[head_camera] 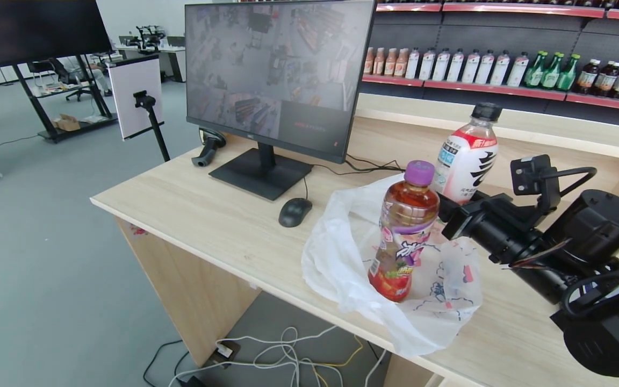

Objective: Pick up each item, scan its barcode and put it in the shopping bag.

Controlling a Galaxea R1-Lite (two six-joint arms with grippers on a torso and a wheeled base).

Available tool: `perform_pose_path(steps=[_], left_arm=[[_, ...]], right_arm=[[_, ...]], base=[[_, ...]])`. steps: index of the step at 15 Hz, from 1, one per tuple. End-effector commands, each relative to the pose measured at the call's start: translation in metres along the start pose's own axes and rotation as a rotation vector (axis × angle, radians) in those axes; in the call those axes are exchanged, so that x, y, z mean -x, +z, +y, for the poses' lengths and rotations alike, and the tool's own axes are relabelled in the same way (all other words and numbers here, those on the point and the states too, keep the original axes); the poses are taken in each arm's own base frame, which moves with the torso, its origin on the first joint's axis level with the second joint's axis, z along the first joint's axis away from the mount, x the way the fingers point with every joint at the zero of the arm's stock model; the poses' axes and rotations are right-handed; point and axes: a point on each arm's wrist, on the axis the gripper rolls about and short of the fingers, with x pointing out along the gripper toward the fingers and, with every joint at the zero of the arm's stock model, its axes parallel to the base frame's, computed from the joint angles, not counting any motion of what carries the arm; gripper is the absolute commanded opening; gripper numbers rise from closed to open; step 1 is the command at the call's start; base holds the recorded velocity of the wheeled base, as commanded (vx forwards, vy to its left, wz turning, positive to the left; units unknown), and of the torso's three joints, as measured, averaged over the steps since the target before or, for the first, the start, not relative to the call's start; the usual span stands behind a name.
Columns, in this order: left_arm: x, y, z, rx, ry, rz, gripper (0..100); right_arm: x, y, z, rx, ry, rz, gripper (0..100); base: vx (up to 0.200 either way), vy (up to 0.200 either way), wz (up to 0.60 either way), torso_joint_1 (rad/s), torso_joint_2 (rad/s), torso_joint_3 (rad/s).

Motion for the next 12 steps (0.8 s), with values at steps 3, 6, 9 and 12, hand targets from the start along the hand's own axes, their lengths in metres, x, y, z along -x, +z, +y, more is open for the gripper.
perform_pose_path(steps=[3,6,9,12], left_arm=[[0.000,0.000,0.000,0.000,0.000,-0.001,100],[0.000,0.000,0.000,0.000,0.001,-0.001,100],[0.000,0.000,0.000,0.000,0.001,-0.001,100],[0.000,0.000,0.000,0.000,0.000,-0.001,100]], right_arm=[[-0.004,-0.015,0.000,-0.006,0.006,0.043,0],[-0.005,-0.027,0.001,-0.008,0.013,0.084,0],[-0.006,-0.035,0.000,-0.013,0.011,0.107,0],[-0.005,-0.037,0.001,-0.014,0.011,0.114,0]], base=[[0.000,0.000,0.00,0.000,0.00,0.000],[0.000,0.000,0.00,0.000,0.00,0.000],[0.000,0.000,0.00,0.000,0.00,0.000],[0.000,0.000,0.00,0.000,0.00,0.000]])
